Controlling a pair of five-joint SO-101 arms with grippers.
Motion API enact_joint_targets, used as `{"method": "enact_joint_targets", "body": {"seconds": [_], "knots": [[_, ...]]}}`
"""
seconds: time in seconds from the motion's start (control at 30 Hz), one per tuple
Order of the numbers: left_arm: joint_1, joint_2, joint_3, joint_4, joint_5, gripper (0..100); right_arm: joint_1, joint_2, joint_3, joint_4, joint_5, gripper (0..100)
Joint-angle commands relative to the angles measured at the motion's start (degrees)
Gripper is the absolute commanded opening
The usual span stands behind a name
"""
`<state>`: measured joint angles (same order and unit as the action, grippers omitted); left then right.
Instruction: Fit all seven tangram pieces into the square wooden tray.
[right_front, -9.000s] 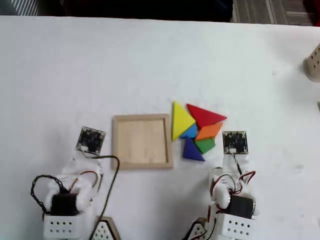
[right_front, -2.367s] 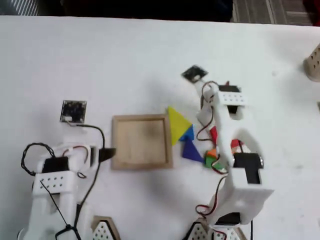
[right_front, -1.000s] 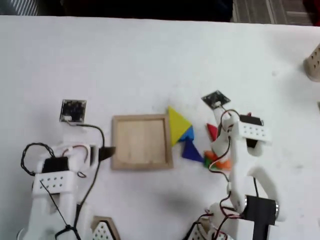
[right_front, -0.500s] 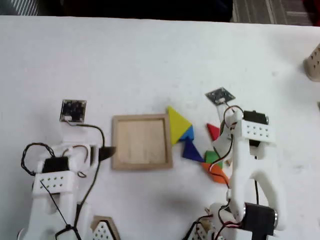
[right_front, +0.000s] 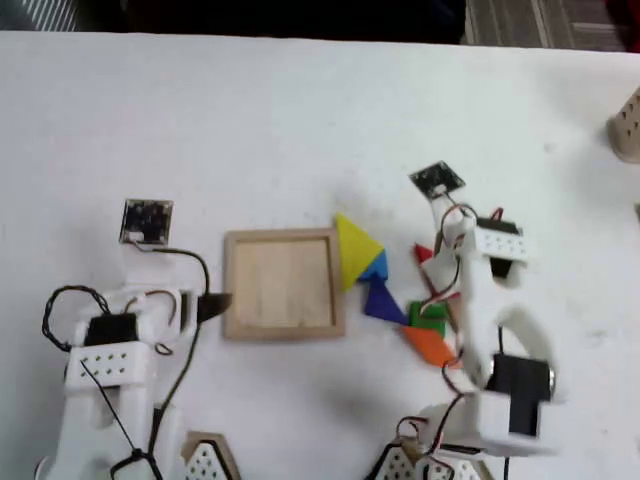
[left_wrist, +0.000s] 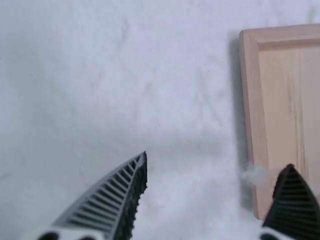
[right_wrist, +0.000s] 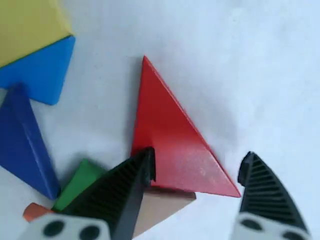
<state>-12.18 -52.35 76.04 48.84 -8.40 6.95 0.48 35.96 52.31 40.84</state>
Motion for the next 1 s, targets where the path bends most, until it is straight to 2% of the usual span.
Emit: {"method": "enact_joint_targets", "body": {"seconds": [0.0, 0.17, 0.37, 0.47, 0.57, 0.77, 0.9, 0.97], "knots": [[-0.2, -0.1, -1.6, -1.3, 0.8, 39, -1.0, 6.5, -9.7, 7.1, 6.2, 27.2], [-0.2, -0.1, -1.6, -1.3, -1.1, 39, -0.1, 13.6, -16.9, 13.5, 16.0, 27.4], [-0.2, -0.1, -1.6, -1.3, -1.4, 39, -0.1, 16.2, -18.6, 21.9, 34.2, 31.7], [-0.2, -0.1, -1.6, -1.3, -1.4, 39, -0.7, 16.3, -18.6, 23.9, 38.9, 31.7], [-0.2, -0.1, -1.6, -1.3, -1.4, 39, -0.7, 16.2, -18.7, 24.7, 40.5, 31.7], [-0.2, -0.1, -1.6, -1.4, -1.4, 39, 0.2, 12.3, -20.3, 27.2, 37.8, 31.7], [-0.2, 0.0, -1.6, -1.4, -1.4, 39, 0.9, 8.3, -16.4, 27.8, 38.1, 31.7], [-0.2, 0.0, -1.6, -1.4, -1.4, 39, 1.4, 8.0, -12.7, 24.8, 38.2, 31.7]]}}
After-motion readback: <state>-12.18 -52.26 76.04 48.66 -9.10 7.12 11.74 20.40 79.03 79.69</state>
